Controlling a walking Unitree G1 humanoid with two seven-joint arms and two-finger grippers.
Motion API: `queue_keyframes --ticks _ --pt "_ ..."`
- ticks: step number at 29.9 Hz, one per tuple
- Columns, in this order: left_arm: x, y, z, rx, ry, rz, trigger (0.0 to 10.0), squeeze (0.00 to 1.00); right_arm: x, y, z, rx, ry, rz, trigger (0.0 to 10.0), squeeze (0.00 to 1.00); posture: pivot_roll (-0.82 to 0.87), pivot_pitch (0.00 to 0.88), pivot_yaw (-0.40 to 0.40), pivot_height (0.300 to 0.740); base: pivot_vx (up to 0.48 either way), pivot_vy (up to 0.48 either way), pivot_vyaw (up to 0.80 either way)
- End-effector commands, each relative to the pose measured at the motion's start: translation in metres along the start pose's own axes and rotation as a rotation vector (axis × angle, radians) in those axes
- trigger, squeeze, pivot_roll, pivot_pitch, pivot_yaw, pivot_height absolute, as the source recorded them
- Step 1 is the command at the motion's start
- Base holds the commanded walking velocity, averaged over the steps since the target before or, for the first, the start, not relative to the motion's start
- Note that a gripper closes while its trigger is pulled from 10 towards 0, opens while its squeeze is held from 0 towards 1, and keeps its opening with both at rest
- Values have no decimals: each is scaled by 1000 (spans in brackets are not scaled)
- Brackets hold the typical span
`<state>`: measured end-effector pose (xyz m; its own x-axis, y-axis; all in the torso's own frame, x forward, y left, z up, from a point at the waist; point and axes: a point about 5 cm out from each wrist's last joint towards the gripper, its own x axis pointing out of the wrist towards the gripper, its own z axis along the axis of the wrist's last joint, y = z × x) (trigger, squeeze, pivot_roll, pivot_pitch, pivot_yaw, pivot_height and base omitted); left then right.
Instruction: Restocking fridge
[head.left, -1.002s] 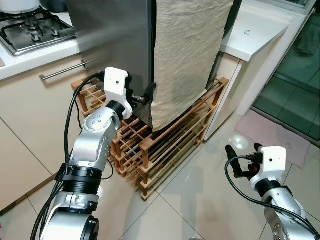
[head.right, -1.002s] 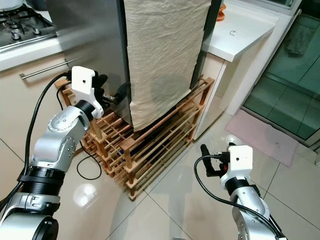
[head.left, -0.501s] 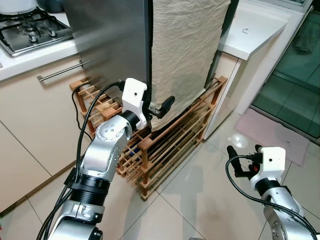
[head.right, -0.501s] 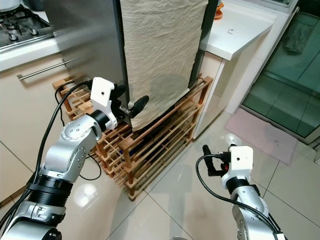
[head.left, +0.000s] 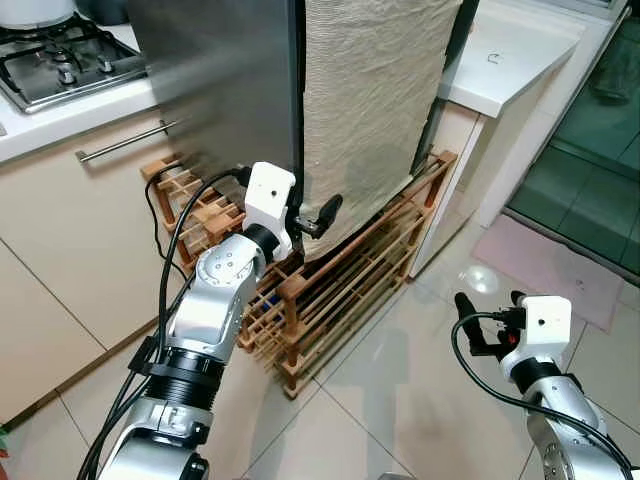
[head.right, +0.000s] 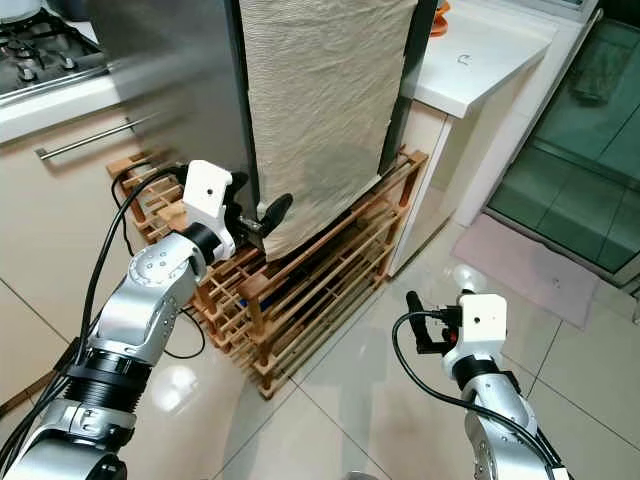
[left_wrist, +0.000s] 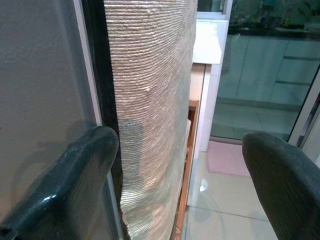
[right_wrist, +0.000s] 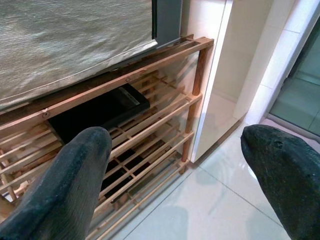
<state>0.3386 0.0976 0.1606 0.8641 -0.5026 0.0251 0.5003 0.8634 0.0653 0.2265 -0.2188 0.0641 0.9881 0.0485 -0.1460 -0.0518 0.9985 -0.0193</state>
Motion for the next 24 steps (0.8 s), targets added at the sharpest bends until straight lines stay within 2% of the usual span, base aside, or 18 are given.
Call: queue_keyframes --ticks 1,14,24 --pt "4 -2 4 22 -11 -3 10000 0 -1 -5 1 -2 -5 -18 10000 0 -45 31 -21 740 0 0 0" --pt "17 -5 0 29 -13 33 10000 0 -3 -8 -1 -7 0 -23 10000 0 -62 38 -25 740 0 0 0" --pt "20 -3 -3 36 -9 65 10000 0 -5 -8 -1 -8 3 -24 10000 0 -66 40 -28 740 0 0 0"
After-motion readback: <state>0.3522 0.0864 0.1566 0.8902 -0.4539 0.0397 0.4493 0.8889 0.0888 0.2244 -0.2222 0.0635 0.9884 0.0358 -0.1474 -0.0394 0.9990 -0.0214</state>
